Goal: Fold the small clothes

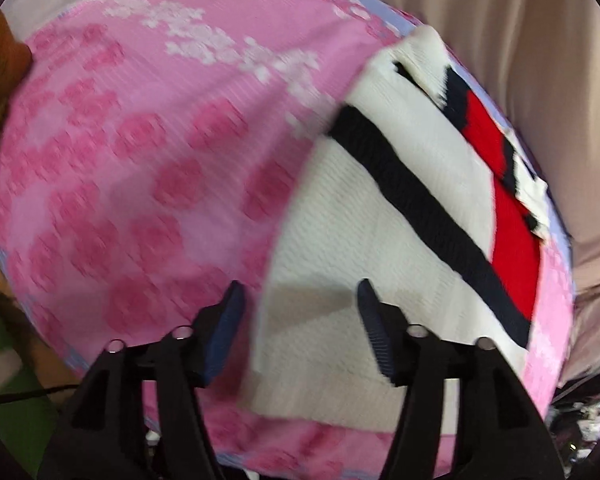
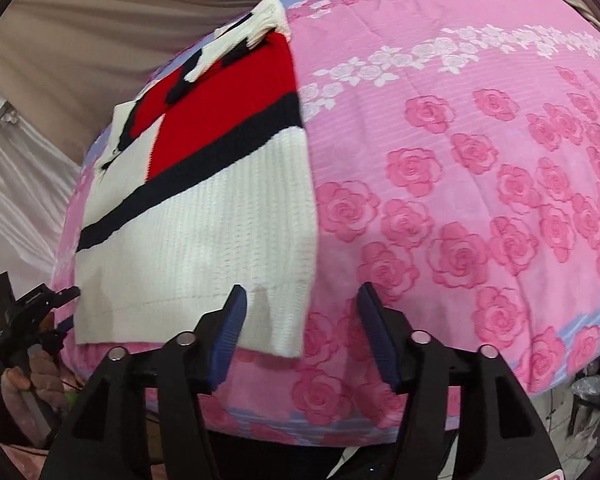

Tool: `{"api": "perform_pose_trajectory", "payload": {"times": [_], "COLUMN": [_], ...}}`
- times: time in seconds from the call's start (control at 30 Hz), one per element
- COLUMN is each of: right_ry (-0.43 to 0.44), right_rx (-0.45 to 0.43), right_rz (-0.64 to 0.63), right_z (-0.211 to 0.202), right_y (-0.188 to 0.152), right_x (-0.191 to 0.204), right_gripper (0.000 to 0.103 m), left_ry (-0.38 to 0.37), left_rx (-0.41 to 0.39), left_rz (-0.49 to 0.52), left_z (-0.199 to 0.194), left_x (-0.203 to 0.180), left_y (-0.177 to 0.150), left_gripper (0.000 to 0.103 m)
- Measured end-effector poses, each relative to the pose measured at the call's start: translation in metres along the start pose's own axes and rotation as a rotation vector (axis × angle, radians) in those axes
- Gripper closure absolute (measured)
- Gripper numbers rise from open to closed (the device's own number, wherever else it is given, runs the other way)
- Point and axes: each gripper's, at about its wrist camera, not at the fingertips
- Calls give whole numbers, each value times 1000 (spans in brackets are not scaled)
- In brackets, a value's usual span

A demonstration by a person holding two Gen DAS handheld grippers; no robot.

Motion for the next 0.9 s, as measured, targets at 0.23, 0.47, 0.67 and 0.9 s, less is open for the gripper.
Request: {"api": "perform_pose_trajectory", "payload": {"times": [0.23,0.47,0.67,0.9], "right_ry": [67,110,71,13], "right_rx": [53,-48,-31,186], "right_rz": [-48,-111,-172,-226], "right_z": [18,-43,-85,-107], "right_y": [1,23,18,-38], "right_x": [15,22,-2,-48], "right_gripper": [90,93,95,99], "left_ry": [-26,-98,-120,-63], "left_rx": [6,14,61,238], "left_rz": [-33,-53,-11,32], "left_z": [5,-28,-58,-83], "left_x": [-5,-12,-26,-24], "left_y": [3,2,-36,-110], "left_gripper": [80,92,92,92]}}
Point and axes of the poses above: each gripper's, at about its wrist camera, not at the fingertips, and z roughly the way its jaws point, x to its left, y to its top, and after that the axes turned 8 degrees about z, right-handed
